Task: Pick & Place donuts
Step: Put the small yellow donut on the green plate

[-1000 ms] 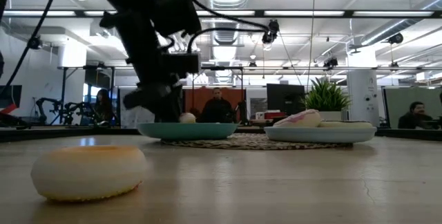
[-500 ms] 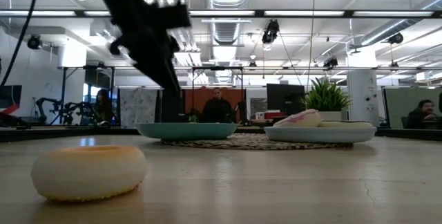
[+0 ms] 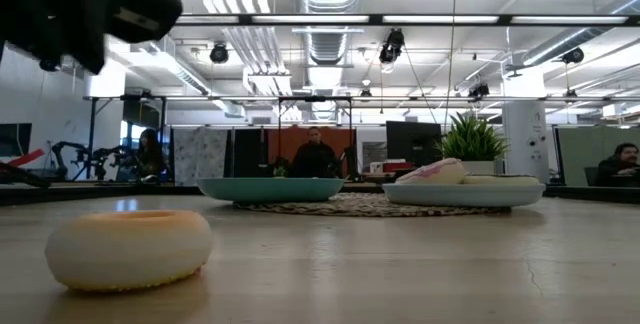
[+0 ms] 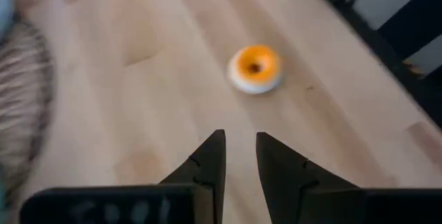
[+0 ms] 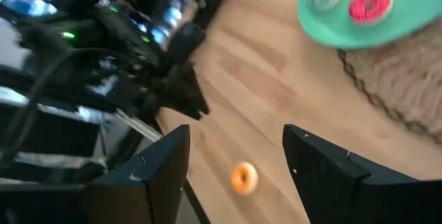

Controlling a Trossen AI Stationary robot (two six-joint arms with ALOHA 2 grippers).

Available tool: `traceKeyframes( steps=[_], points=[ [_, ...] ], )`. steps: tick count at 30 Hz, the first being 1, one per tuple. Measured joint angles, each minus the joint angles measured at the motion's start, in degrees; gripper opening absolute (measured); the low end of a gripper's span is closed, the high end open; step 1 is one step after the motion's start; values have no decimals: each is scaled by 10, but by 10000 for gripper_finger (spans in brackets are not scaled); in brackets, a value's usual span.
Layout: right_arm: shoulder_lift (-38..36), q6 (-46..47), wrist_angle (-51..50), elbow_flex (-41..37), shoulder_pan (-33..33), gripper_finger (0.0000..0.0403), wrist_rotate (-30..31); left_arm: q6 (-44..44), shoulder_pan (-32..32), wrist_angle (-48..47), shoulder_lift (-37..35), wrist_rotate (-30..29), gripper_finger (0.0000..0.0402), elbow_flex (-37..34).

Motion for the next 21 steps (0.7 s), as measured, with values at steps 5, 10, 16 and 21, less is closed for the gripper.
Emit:
traceKeyframes(
  steps=[5, 10, 16, 21],
  points=[
    [34, 23, 0, 0, 9, 224, -20, -20, -39, 74, 64, -6, 57, 0],
    [35, 54, 1, 0, 27, 224, -13, 52, -77, 97, 134, -4, 57, 35],
    [31, 85, -3, 0, 50, 224, 25, 92, -85, 145, 178, -46, 57, 52],
    [31, 83, -12, 0, 60, 224, 28, 103, -82, 154, 218, -91, 57, 92]
  ],
)
